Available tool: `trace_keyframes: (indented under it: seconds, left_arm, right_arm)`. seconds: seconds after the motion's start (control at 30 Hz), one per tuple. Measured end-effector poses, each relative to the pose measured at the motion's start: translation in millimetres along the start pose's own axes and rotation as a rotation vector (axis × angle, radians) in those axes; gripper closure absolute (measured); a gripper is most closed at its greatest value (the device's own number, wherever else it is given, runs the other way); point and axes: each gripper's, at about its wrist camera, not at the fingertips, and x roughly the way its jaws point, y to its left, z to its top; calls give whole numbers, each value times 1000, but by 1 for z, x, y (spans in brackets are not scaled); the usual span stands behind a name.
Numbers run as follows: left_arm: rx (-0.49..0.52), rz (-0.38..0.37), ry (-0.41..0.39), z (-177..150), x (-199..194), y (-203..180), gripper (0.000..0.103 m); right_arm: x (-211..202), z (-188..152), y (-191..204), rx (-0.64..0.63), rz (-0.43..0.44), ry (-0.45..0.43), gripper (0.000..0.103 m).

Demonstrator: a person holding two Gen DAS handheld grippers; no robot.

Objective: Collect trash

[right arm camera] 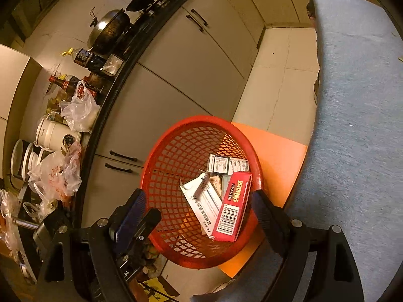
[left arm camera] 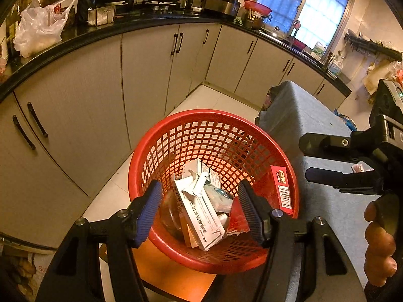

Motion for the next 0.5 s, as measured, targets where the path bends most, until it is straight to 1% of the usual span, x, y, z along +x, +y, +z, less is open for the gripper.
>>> trace_keyframes:
  seconds: [0.43,0.5]
  left_arm:
    - [-1,51,-18,-12,-13,-9,34]
    - [3,62,-22,-14,-15,-11,32]
  right_arm:
    - [-22,-17,-6,-25,-34,-20,12]
    - [-27,-20,-8,-27,-36,-26,12]
